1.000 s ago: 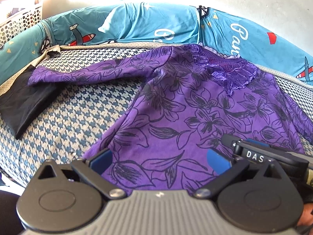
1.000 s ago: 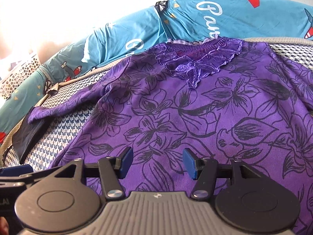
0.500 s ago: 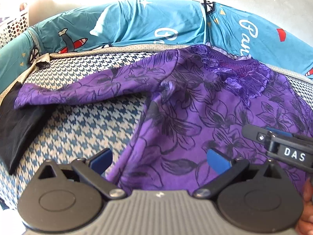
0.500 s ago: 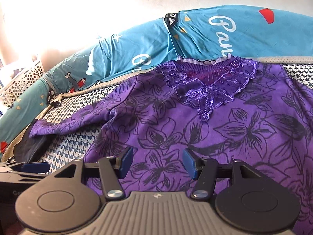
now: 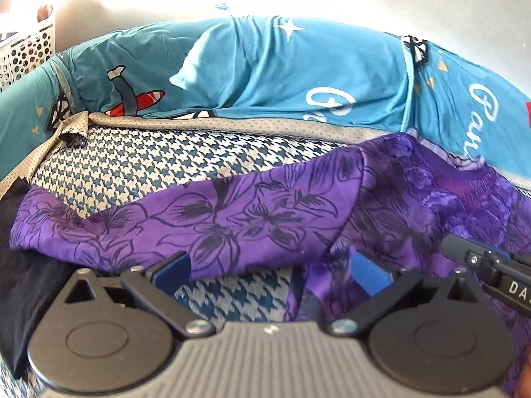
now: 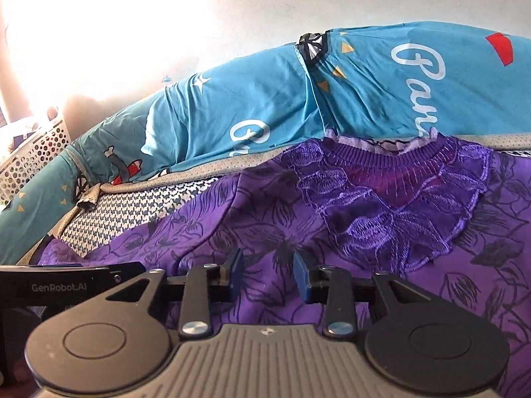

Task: Fold clothes

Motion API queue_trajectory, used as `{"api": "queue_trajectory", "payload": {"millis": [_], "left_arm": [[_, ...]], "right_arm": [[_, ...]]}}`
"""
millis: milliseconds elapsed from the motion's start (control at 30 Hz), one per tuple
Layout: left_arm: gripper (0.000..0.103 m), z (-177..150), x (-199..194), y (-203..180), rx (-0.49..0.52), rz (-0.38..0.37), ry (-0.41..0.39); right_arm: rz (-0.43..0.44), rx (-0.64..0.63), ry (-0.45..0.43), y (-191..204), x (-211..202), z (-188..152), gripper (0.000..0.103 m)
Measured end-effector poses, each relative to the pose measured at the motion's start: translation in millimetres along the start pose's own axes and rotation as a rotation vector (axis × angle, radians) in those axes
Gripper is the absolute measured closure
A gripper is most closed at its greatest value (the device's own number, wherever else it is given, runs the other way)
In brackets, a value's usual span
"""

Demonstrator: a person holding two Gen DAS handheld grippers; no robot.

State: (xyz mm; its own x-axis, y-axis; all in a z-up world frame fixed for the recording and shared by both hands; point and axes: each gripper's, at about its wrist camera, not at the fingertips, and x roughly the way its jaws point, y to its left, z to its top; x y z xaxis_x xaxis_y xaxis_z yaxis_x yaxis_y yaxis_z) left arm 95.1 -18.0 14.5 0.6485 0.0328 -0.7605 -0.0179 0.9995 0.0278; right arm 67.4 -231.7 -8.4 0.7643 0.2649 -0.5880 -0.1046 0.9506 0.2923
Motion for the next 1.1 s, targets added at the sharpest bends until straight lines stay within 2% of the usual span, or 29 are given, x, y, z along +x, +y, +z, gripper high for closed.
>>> {"api": "queue_trajectory", "payload": {"millis": [267, 400, 567, 633, 800, 967, 1033, 1100], "left_arm": [[0.000, 26, 43, 22, -0.077, 0.054, 0.023], [0.000, 26, 58, 30, -0.085, 0.070, 0.065], [0.000, 23, 67, 30, -0.041, 0.075, 0.093], [0.000, 22, 71, 30, -0.035, 0.074, 0.115], [0.000, 19, 79, 34, -0.042, 0.087, 0.150], [0.000, 17, 80, 39, -0.060, 0.098, 0.168], [0.000, 18, 78, 40, -0.060, 0.114, 0.156], [0.000, 20, 75, 40, -0.064, 0.120, 0.135]], "right_arm": [[0.012, 0.035, -0.009, -6, 51, 24, 0.070], [0.011, 0.035, -0.018, -5, 74, 33, 0.070], [0.026, 0.037, -0.009, -1, 96, 39, 0.068], [0.025, 0.025, -0.013, 2, 104, 39, 0.064], [0.027, -0.006, -0.020, 8, 113, 37, 0.046], [0.017, -0.052, -0.019, 13, 121, 33, 0.044], [0.014, -0.070, -0.018, 15, 124, 31, 0.055], [0.010, -0.088, -0.017, 17, 128, 30, 0.091]]}}
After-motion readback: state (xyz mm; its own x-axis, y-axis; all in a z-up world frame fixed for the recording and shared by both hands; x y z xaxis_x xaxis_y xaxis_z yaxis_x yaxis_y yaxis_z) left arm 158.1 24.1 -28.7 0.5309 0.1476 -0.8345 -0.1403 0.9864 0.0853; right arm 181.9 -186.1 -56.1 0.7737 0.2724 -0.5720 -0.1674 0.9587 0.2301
